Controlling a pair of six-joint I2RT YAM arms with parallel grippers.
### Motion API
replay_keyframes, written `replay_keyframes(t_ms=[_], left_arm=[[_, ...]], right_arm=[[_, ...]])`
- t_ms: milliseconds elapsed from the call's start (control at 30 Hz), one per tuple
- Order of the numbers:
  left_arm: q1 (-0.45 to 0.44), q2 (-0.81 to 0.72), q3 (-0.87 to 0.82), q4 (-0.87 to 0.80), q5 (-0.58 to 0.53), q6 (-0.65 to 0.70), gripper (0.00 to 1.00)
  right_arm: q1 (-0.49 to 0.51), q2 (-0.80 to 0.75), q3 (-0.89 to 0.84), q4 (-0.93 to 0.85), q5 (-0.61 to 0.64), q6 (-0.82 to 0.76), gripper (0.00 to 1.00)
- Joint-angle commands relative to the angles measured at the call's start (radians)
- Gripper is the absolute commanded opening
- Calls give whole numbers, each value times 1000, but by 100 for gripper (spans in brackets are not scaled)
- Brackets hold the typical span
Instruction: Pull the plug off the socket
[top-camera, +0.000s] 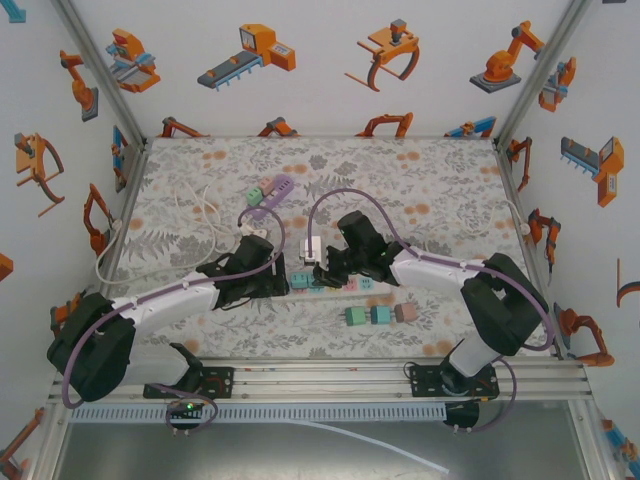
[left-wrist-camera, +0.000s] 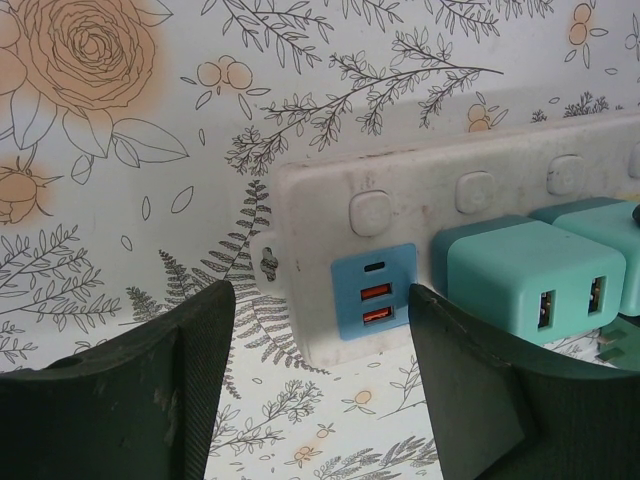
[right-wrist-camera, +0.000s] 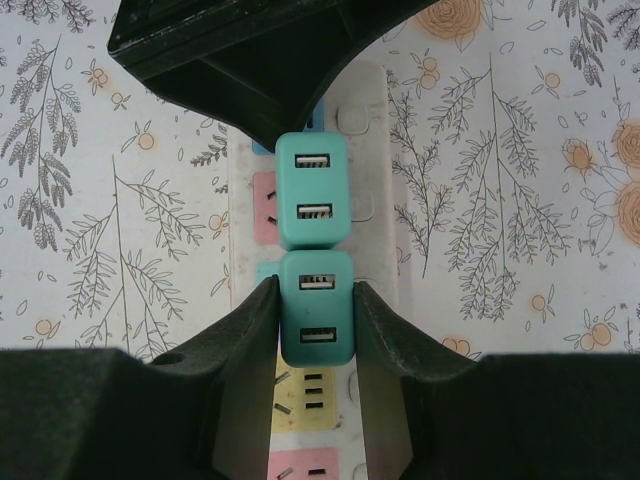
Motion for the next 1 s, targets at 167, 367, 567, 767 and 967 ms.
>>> replay_keyframes(t_ms=[167, 367, 567, 767, 967], left_arm=[[-5, 6, -16, -120, -55, -2, 65], [-5, 8, -16, -122, -61, -4, 64], [-5, 8, -14, -133, -71, 0, 64], [-6, 4, -20, -134, -83, 7, 64], [-5, 7, -17, -132, -80, 14, 64]], right_arm=[[22, -82, -11, 57, 5, -97, 11], [22, -95, -5, 56, -17, -44, 10], [15, -108, -13, 104, -26, 38, 10], [2, -112, 11, 62, -22, 79, 9], [-3, -110, 32, 23, 4, 90, 8]])
